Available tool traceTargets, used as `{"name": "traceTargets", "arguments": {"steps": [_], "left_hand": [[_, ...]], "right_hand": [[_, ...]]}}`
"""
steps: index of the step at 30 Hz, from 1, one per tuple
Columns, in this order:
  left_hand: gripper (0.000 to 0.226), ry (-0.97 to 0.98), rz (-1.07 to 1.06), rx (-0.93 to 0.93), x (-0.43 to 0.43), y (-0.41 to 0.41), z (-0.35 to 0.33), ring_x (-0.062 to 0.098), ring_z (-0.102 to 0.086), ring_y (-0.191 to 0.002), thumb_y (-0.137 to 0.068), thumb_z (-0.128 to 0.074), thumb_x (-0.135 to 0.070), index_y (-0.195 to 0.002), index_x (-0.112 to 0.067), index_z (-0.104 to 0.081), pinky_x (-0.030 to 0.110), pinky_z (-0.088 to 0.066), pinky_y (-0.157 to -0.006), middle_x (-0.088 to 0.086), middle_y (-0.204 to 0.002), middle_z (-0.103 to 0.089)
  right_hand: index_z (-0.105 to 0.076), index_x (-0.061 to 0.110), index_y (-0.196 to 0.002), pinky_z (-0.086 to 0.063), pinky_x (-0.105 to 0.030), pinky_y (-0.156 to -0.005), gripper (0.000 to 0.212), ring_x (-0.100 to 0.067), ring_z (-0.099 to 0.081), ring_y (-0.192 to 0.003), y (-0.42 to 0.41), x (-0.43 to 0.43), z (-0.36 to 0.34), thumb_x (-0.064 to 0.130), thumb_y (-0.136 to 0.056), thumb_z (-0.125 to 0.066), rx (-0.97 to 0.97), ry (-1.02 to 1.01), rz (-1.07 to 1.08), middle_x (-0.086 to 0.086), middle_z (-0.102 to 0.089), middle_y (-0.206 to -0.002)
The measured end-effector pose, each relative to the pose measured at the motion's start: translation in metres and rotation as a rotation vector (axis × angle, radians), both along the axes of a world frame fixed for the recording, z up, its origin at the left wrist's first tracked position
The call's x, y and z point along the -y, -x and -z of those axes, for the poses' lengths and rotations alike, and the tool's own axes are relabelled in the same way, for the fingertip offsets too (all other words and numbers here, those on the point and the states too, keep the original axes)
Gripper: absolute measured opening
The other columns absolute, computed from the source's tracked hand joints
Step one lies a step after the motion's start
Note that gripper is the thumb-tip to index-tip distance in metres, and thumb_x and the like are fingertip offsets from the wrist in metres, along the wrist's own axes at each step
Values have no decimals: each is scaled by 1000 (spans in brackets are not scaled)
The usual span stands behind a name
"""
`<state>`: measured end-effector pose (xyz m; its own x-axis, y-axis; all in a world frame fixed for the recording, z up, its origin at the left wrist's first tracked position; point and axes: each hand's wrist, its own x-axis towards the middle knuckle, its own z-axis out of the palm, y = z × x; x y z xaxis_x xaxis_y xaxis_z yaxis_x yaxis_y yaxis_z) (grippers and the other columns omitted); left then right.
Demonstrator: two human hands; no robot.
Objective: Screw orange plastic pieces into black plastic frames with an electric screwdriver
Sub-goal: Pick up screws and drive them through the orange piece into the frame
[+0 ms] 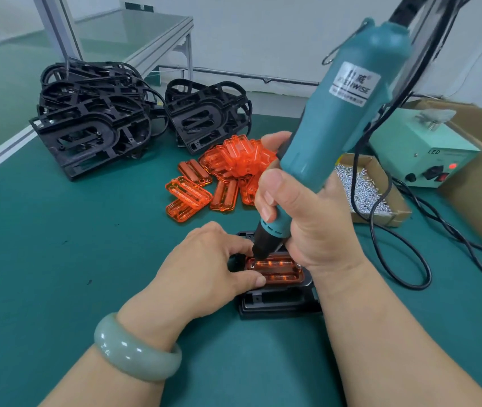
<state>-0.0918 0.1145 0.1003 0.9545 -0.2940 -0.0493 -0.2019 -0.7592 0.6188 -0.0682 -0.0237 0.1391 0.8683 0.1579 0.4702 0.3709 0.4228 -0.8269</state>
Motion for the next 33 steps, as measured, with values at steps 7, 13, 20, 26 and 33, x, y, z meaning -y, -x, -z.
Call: {"name": "traceTargets", "arguments": {"steps": [7, 13, 20, 26, 33], "left_hand": [[36, -45, -2, -3, 1, 0, -2, 17, -49, -98, -72, -70, -54, -107, -52, -62, 38, -46, -84, -6, -93, -47], [38, -69, -3, -7, 2, 0, -4, 16, -48, -100, -72, -69, -55, -109, -52, -61, 38, -46, -86, -6, -95, -48], [44, -94, -15, -26, 2, -1, -4, 14, -47, -100, -71, -69, -58, -114, -49, -60, 37, -45, -89, -9, -94, -45], [45, -105, -23, -26, 2, -3, -6, 13, -47, -98, -73, -68, -57, -116, -51, -57, 36, -45, -88, -11, -95, -44], [43, -118, -18, -40, 2, -4, -7, 14, -47, -106, -73, -69, -57, -114, -51, -59, 38, -44, -93, -9, -102, -46]], "right_hand": [[-56, 18, -83, -39, -22, -50, 9, -14, -42, -42, 0, 3, 2, 14, -78, -62, -2, -20, 20, 3, -45, -53], [-58, 15, -100, -41, -22, -54, 21, -12, -46, -45, 0, 6, 3, 12, -79, -64, 2, -24, 12, 5, -50, -57], [-62, 16, -98, -40, -24, -52, 17, -12, -44, -44, 0, 11, 5, 10, -82, -62, -49, -148, 29, 4, -49, -55], [-67, 20, -81, -41, -25, -54, 13, -11, -46, -47, 6, 12, 4, 27, -79, -77, -2, -164, 79, 6, -51, -56], [-55, 14, -102, -41, -22, -55, 44, -7, -51, -49, 7, 21, -10, 38, -74, -79, 108, -234, 27, 8, -56, -60]]}}
